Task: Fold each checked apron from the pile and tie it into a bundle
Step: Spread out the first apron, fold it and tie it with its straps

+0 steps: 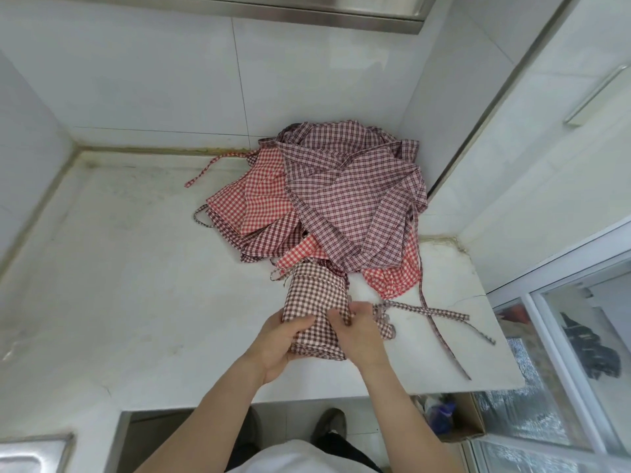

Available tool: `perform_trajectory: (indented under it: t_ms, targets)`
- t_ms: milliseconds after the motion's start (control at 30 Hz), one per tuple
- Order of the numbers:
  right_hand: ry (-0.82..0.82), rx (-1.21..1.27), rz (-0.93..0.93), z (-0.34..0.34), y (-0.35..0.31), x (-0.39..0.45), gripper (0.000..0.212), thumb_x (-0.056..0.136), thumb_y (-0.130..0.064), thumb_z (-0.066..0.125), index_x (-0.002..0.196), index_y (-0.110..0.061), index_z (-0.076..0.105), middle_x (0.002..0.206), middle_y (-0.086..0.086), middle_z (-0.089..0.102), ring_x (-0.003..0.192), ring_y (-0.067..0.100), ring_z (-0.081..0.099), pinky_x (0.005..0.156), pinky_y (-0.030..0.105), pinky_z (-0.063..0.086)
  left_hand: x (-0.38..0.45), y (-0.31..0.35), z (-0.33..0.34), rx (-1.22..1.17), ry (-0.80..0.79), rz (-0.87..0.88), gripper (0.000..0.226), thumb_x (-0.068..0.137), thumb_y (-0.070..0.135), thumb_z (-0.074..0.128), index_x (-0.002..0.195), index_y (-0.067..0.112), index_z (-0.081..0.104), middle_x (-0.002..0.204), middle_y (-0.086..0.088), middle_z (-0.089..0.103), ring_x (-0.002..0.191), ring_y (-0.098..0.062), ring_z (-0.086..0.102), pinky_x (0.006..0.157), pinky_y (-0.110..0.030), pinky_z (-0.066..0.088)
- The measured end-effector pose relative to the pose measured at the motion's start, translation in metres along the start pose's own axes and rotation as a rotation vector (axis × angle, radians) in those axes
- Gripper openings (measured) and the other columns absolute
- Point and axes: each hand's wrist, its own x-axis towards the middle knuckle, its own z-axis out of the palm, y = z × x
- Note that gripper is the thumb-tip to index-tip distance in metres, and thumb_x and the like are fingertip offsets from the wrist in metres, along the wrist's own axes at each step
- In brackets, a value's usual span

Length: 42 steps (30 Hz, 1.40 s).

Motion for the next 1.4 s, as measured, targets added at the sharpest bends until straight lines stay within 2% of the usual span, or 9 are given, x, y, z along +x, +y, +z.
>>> perform_trajectory:
  t_ms: [100, 267, 400, 567, 700, 933, 1100, 1267, 1400]
  targets:
    - [0.163, -0.180, -0.178, 0.002, -0.009, -0.004, 0.034, 0.094, -0.039, 0.064, 0.118, -0.015, 0.059, 0.110, -0.001, 0.058, 0.103, 0.016, 0.055, 0.083, 0.025, 0.045, -0.006, 0.010, 0.007, 0.226, 0.009, 0.125, 0.049, 0.090, 0.029, 0.070, 0.135, 0.021, 0.052, 0.117, -0.001, 0.070, 0.106, -0.022, 0.068, 0.092, -0.045, 0.058]
    - [-0.156, 0.393, -0.011, -0.006, -0.042, -0.018, 0.044, 0.092, -0.061, 0.056, 0.117, -0.025, 0.057, 0.109, -0.007, 0.070, 0.099, 0.011, 0.068, 0.089, 0.031, 0.056, -0.017, 0.026, 0.013, 0.373, -0.049, 0.241, 0.032, 0.104, 0.045, 0.042, 0.123, 0.027, 0.061, 0.110, 0.001, 0.072, 0.097, -0.017, 0.071, 0.078, -0.028, 0.057]
    - [-0.154, 0.624, 0.062, -0.011, -0.045, -0.019, 0.018, 0.092, -0.028, 0.068, 0.104, -0.015, 0.070, 0.097, 0.002, 0.077, 0.093, 0.020, 0.074, 0.084, 0.041, 0.060, -0.013, 0.024, 0.013, 0.592, 0.121, 0.370, 0.031, 0.097, 0.043, 0.057, 0.121, 0.026, 0.050, 0.114, 0.003, 0.061, 0.108, -0.016, 0.062, 0.083, -0.025, 0.056]
    - [-0.241, 0.991, 0.127, -0.019, -0.045, -0.021, 0.029, 0.095, -0.014, 0.061, 0.123, -0.004, 0.063, 0.116, 0.014, 0.072, 0.107, 0.030, 0.069, 0.096, 0.050, 0.054, -0.018, 0.033, 0.009, 0.339, 0.092, 0.190, 0.084, 0.072, 0.069, 0.073, 0.131, 0.018, 0.042, 0.124, 0.001, 0.062, 0.109, -0.016, 0.065, 0.095, -0.038, 0.056]
    - [-0.368, 1.155, 0.101, -0.023, -0.051, -0.028, 0.036, 0.095, -0.017, 0.057, 0.129, -0.003, 0.058, 0.126, 0.016, 0.067, 0.118, 0.032, 0.064, 0.101, 0.047, 0.050, -0.030, 0.045, 0.013, 0.034, -0.120, 0.187, 0.045, 0.088, 0.039, 0.069, 0.125, 0.015, 0.059, 0.116, -0.002, 0.073, 0.107, -0.019, 0.070, 0.096, -0.040, 0.054]
    - [0.100, 0.334, -0.243, -0.014, -0.050, -0.027, 0.010, 0.099, -0.035, 0.057, 0.106, -0.041, 0.053, 0.109, -0.011, 0.065, 0.103, 0.012, 0.065, 0.086, 0.037, 0.058, -0.031, 0.052, 0.011, 0.309, 0.063, 0.363, 0.038, 0.088, 0.044, 0.070, 0.118, 0.022, 0.063, 0.108, 0.004, 0.074, 0.098, -0.012, 0.072, 0.085, -0.030, 0.059]
    - [-0.207, 0.661, -0.099, -0.012, -0.056, -0.031, 0.079, 0.080, -0.072, 0.061, 0.144, -0.033, 0.037, 0.135, -0.009, 0.058, 0.119, 0.010, 0.061, 0.101, 0.037, 0.052, -0.045, 0.065, 0.020, 0.393, -0.002, 0.432, 0.027, 0.102, 0.051, 0.039, 0.104, 0.038, 0.063, 0.098, 0.016, 0.071, 0.091, 0.002, 0.069, 0.069, -0.012, 0.052]
    - [-0.518, 0.867, -0.041, -0.023, -0.066, -0.040, 0.058, 0.093, -0.052, 0.052, 0.140, -0.020, 0.049, 0.135, 0.004, 0.063, 0.126, 0.022, 0.059, 0.111, 0.050, 0.042, -0.041, 0.063, 0.016, 0.476, 0.051, 0.564, 0.018, 0.093, 0.042, 0.063, 0.103, 0.027, 0.065, 0.104, 0.009, 0.068, 0.099, -0.007, 0.064, 0.080, -0.014, 0.051]
    - [-0.437, 0.757, -0.050, -0.018, -0.069, -0.045, 0.055, 0.084, -0.039, 0.072, 0.131, -0.016, 0.057, 0.123, 0.006, 0.070, 0.116, 0.024, 0.066, 0.104, 0.052, 0.048, -0.033, 0.054, 0.010, 0.572, 0.091, 0.556, 0.033, 0.084, 0.041, 0.075, 0.112, 0.035, 0.057, 0.118, 0.010, 0.056, 0.113, -0.007, 0.055, 0.099, -0.032, 0.050]
